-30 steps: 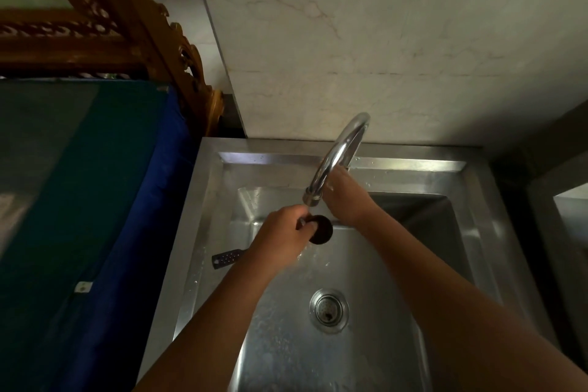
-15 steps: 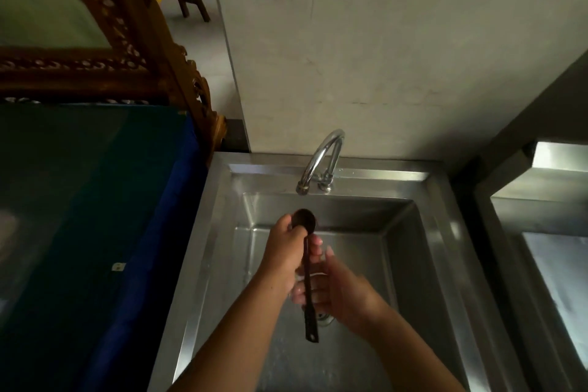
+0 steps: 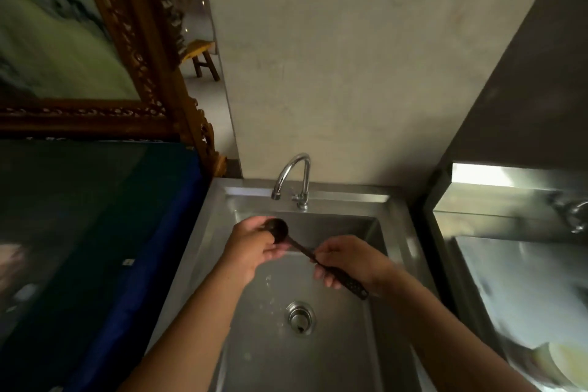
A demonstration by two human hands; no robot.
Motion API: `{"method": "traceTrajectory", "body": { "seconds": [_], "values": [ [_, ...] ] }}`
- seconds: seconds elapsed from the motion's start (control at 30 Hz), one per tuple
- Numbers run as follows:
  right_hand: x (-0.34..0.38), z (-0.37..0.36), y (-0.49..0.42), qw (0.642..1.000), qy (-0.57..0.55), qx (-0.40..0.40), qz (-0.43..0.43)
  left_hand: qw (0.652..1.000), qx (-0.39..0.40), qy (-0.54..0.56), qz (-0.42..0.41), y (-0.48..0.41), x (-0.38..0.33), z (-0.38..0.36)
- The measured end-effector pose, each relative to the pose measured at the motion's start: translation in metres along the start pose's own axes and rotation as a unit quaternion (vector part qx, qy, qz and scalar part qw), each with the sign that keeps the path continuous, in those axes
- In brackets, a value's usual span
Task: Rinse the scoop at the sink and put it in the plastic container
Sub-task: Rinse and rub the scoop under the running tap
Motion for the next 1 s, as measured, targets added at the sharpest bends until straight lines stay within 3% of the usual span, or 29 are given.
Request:
{"method": "traceTrajectory", "body": {
  "seconds": [0.2, 0.43, 0.73, 1.0],
  "values": [
    [0.052, 0.013, 0.015, 0.991, 0.126, 0.036, 0.02, 0.992, 0.043, -0.106, -0.045, 0.038, -0.025, 0.011],
    [0.105, 0.014, 0.021, 0.96, 0.274, 0.007, 0.061, 0.986, 0.081, -0.126, -0.073, 0.061, -0.062, 0.027],
    [0.174, 0.011, 0.03, 0.898, 0.41, -0.062, 0.146, 0.977, 0.034, -0.112, -0.176, 0.088, -0.109, 0.028],
    [0.225, -0.007, 0.046, 0.812, 0.506, -0.152, 0.249, 0.958, 0.014, -0.103, -0.269, 0.117, -0.149, 0.039]
  ]
}}
Point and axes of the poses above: each hand's wrist, its own y-axis away from the middle knuckle, its own z-axis out of the back of the hand, x = y × z, the point moved 2 cm from there along -y, towards the middle knuckle, and after that the axes turned 12 degrees about z, right-handed, at the moved point
